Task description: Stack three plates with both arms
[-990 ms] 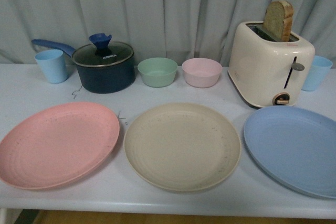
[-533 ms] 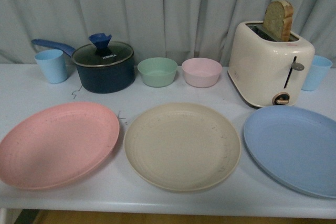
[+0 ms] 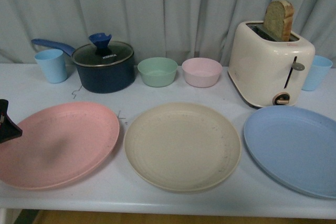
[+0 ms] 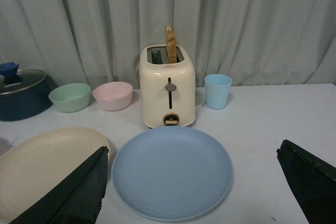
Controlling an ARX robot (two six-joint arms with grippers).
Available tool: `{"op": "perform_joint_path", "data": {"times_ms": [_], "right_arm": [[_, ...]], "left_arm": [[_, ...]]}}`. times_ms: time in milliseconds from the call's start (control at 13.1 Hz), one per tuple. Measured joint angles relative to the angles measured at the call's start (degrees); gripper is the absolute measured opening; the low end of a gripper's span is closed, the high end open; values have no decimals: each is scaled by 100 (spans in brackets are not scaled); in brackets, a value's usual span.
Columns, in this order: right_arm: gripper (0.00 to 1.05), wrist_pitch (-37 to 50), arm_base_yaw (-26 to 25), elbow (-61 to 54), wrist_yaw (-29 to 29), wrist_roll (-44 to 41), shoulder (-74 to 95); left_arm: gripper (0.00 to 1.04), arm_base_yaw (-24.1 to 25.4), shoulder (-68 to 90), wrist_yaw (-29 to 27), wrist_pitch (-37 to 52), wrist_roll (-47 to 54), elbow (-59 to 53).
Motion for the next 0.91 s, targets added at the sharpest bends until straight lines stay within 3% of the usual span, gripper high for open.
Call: {"op": "perform_joint_path", "data": {"times_ms": [610, 914], "right_arm": [[98, 0, 0, 0, 0, 0, 0], [98, 0, 0, 0, 0, 0, 0]], "left_arm": [[98, 247, 1886, 197, -402, 205, 1528], [55, 348, 2146, 323, -518, 157, 1744]]}}
